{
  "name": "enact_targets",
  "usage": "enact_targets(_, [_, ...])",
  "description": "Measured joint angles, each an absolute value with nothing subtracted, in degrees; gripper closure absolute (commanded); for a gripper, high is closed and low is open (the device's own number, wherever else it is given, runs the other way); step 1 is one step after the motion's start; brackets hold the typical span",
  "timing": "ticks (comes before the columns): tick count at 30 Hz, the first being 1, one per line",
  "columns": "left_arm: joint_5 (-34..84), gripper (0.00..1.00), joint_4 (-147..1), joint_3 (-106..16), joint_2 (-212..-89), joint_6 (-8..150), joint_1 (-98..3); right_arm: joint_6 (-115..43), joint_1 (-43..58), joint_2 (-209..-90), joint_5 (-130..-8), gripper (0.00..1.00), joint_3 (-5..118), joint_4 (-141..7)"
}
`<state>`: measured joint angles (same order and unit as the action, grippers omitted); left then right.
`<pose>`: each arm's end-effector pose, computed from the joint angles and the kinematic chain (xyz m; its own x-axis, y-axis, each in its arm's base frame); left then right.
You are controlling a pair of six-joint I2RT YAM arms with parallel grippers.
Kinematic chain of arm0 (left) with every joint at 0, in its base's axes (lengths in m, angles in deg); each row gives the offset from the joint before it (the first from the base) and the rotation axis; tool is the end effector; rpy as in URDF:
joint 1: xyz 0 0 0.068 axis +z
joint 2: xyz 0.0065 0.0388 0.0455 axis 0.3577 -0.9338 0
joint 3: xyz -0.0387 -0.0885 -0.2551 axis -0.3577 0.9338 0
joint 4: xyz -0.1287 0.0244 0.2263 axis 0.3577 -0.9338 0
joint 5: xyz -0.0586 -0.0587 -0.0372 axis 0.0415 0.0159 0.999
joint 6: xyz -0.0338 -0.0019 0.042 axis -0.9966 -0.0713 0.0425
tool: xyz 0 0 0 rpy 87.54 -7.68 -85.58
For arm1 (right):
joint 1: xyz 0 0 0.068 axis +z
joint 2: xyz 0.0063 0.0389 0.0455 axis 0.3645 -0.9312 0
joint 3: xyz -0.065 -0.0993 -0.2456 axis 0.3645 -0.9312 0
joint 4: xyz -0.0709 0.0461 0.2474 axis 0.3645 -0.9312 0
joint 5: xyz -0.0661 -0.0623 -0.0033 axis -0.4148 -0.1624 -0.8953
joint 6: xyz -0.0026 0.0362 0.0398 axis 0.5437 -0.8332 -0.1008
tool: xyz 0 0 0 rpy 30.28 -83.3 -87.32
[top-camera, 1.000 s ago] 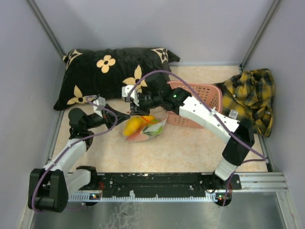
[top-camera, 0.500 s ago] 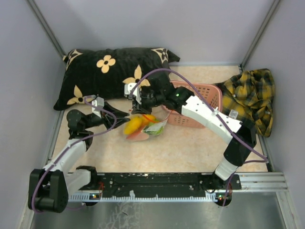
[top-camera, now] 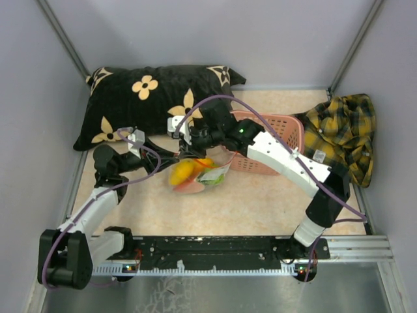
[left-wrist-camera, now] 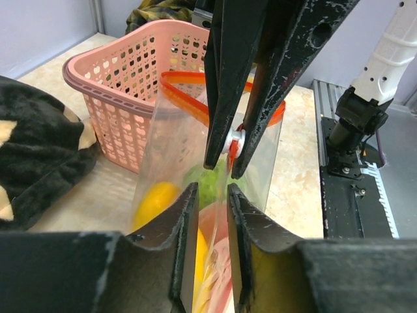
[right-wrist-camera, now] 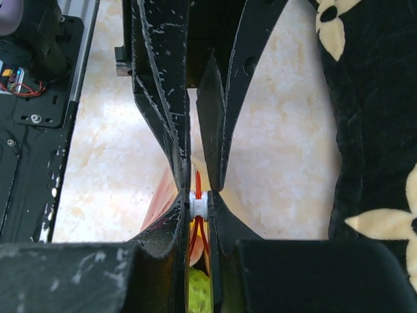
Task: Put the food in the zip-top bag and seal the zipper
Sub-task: Zip the zipper food storage bag at the center of the board.
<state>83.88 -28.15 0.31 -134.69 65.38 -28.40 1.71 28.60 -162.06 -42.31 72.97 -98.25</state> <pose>0.2043 -0.0597 0.2816 -0.0505 -0.1129 -0.9923 0.9654 0.2490 -0.0774 0.2218 0.2955 0.3727 0.1736 -0.4515 -0.8752 -0.9848 -0.0751 -0.1566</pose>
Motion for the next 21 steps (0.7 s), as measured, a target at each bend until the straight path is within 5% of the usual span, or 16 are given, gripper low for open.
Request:
enact_targets(6, [84.2,0.83,-30.6,-1.2,-136.5,67.3,-30.5,1.9,29.0,-162.6,-42.4,1.00,74.2,-99.3])
enact_targets(10, [84.4,1.00,-31.9,-2.0,-137.2,68.4,-31.4,2.3,29.2,-163.4,-42.4,1.00,75.7,-100.8])
enact_targets(21, [82.1,1.00,-35.2,-1.7,-136.0,71.2,-31.8,4.2,29.0,-164.1,-45.1,1.00,76.7,-102.5])
